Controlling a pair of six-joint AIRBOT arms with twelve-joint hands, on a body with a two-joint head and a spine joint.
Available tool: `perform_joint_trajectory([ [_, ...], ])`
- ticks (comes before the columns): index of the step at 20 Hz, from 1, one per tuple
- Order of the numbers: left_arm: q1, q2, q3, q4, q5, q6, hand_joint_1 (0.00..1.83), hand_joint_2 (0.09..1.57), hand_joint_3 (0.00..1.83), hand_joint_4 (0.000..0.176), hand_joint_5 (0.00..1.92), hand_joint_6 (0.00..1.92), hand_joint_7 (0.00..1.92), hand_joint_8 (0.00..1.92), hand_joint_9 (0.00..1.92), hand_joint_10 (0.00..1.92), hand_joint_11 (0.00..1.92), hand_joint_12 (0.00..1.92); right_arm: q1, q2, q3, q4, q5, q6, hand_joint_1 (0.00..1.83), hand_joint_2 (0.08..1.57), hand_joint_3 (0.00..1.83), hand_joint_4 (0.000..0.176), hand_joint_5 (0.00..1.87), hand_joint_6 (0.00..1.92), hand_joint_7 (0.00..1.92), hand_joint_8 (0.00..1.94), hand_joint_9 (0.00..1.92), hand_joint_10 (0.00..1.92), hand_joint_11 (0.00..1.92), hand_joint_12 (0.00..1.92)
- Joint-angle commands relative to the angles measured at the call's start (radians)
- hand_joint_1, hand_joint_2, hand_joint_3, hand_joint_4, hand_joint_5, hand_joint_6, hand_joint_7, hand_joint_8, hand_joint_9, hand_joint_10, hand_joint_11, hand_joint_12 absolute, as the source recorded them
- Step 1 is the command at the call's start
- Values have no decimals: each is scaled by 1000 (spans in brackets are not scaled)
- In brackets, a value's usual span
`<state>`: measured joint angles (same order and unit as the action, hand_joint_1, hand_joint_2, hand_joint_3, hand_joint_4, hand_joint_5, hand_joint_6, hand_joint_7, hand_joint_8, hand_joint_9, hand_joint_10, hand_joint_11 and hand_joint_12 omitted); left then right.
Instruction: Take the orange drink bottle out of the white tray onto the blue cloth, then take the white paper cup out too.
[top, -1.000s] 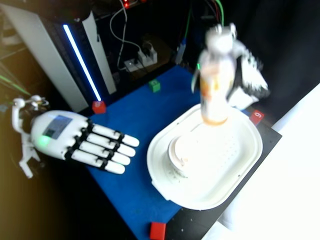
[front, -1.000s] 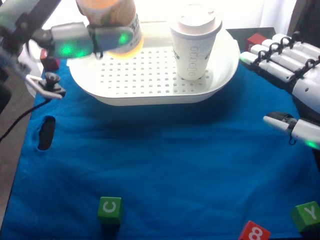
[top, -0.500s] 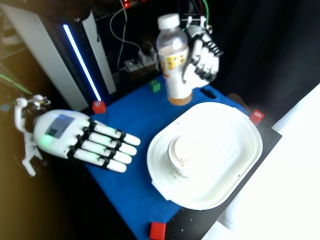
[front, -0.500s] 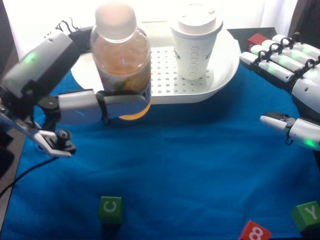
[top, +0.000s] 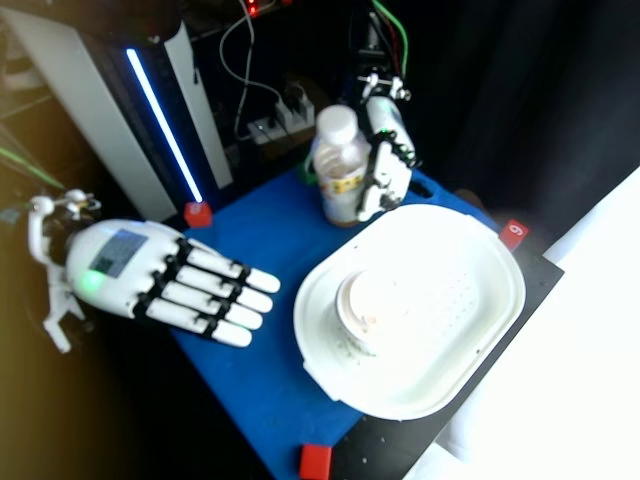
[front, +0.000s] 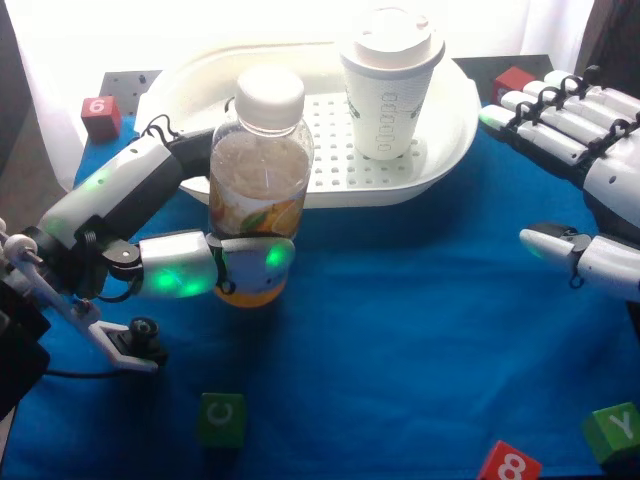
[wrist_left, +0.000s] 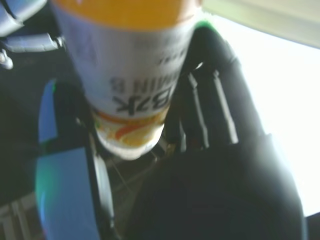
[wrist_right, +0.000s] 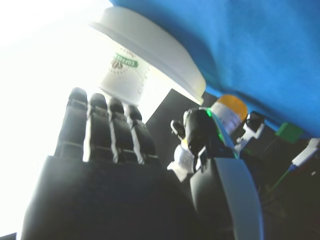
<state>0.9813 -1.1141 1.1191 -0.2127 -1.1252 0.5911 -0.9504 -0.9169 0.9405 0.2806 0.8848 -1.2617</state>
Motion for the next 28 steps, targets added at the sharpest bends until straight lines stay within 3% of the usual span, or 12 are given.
perform_joint_trajectory([
  [1, 5, 6, -2, -6, -112, -5, 584, 1219, 0, 81, 130, 0, 193, 3, 110, 202, 1, 745, 8, 1, 1, -11, 123, -2, 452, 1359, 0, 0, 0, 0, 0, 0, 0, 0, 0, 38],
  [2, 16, 15, -10, -10, -125, -4, 500, 1164, 0, 104, 5, 0, 12, 0, 3, 10, 0, 37, 8, 1, 1, -11, 123, -2, 449, 1365, 0, 0, 0, 0, 0, 0, 0, 0, 0, 1],
  [6, 34, 38, -30, -20, -157, 7, 383, 1136, 0, 113, 0, 0, 0, 0, 0, 0, 0, 0, 8, 2, 1, -10, 123, -2, 390, 1385, 8, 0, 0, 0, 0, 0, 0, 0, 0, 0],
  [9, 49, 60, -44, -21, -182, 9, 358, 1146, 0, 141, 0, 0, 0, 0, 0, 0, 0, 0, 8, 2, 0, -9, 124, -2, 383, 1393, 7, 0, 0, 0, 0, 0, 0, 0, 0, 0],
  [10, 58, 70, -50, -24, -196, 10, 427, 1095, 0, 174, 0, 0, 0, 0, 0, 0, 0, 0, 8, 2, 0, -9, 124, -2, 367, 1389, 3, 0, 0, 0, 0, 0, 0, 0, 0, 0],
  [16, 122, 132, -97, -60, -272, 40, 393, 1066, 0, 176, 0, 0, 0, 0, 0, 0, 0, 0, 9, 2, -8, -10, 127, -2, 291, 1364, 0, 0, 0, 0, 0, 0, 0, 0, 0, 0],
  [17, 146, 142, -111, -80, -298, 42, 412, 1075, 16, 167, 0, 0, 0, 0, 0, 0, 3, 313, 9, 2, -10, -13, 128, -1, 307, 1365, 0, 0, 0, 0, 0, 0, 0, 0, 0, 0],
  [19, 199, 158, -134, -124, -352, 42, 537, 1171, 10, 88, 218, 39, 266, 36, 352, 122, 0, 1205, 9, 7, -9, -25, 130, 14, 278, 1383, 4, 0, 0, 0, 0, 0, 0, 0, 0, 0],
  [20, 222, 165, -143, -145, -378, 42, 537, 1171, 10, 88, 218, 39, 266, 36, 352, 122, 0, 1205, 10, 11, -9, -27, 133, 19, 278, 1383, 4, 0, 0, 0, 0, 0, 0, 0, 0, 0],
  [21, 253, 174, -157, -175, -410, 43, 602, 1220, 6, 22, 379, 36, 420, 23, 471, 174, 75, 1514, 12, 14, -9, -27, 138, 21, 336, 1377, 0, 0, 0, 0, 0, 0, 0, 0, 0, 0],
  [26, 319, 184, -179, -285, -487, 70, 829, 1343, 15, 0, 307, 1, 341, 4, 352, 150, 0, 1348, 28, 14, 0, -29, 142, 21, 438, 1370, 0, 0, 0, 0, 0, 0, 0, 0, 0, 0],
  [28, 319, 190, -177, -310, -484, 102, 630, 1334, 6, 0, 254, 3, 331, 4, 351, 139, 0, 1220, 49, 7, 15, -32, 141, 21, 455, 1372, 0, 0, 0, 0, 0, 0, 0, 0, 0, 0],
])
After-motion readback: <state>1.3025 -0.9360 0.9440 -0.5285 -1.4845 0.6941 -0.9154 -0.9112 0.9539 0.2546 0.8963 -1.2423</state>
